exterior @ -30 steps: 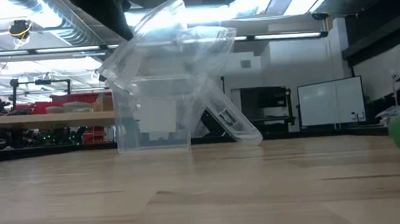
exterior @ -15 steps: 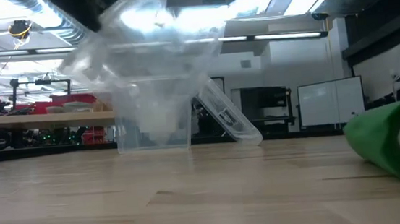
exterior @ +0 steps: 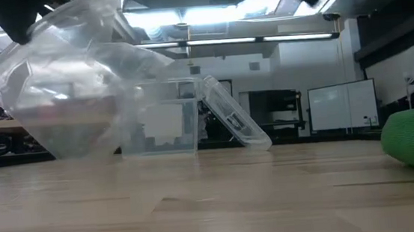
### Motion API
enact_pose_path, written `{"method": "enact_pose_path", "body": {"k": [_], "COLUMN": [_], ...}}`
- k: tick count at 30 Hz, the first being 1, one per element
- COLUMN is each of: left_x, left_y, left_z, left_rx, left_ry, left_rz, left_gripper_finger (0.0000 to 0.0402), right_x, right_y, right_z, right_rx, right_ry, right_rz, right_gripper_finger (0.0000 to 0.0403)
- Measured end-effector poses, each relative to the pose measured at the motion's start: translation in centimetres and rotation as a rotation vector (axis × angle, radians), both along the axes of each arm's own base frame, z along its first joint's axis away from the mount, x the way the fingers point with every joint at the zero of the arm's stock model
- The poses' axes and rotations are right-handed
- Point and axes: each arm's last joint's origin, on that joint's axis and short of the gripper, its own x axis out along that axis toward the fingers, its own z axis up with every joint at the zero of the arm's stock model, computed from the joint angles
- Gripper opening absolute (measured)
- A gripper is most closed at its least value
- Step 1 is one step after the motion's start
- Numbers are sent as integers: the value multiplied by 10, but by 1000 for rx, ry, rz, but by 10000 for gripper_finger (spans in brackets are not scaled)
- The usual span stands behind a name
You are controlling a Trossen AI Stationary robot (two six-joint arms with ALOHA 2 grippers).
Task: Roll bandage
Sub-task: Prepare the transparent zip bag
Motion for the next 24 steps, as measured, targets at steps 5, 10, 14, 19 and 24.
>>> {"method": "enact_pose_path", "body": {"k": [5, 10, 14, 19, 24], "left_x": [11, 20, 24, 23, 24], "left_y": [-11, -14, -14, -15, -17], "left_z": [-15, -31, -36, -36, -35], "left_rx": [27, 136, 177, 167, 154], "left_ry": [7, 13, 2, 2, -13], "left_rz": [-17, 29, 66, 95, 95], "left_gripper_finger": [0, 0, 0, 0, 0], "right_x": [28, 39, 38, 38, 37], "right_y": [-37, -58, -58, -57, -57], "right_z": [16, 20, 19, 17, 15], "right_rx": [40, 122, 129, 131, 140], "right_ry": [-135, -163, -144, -123, -106], "right_rz": [69, 157, 180, 192, 216], "right_gripper_finger": [191, 191, 191, 191, 191]}}
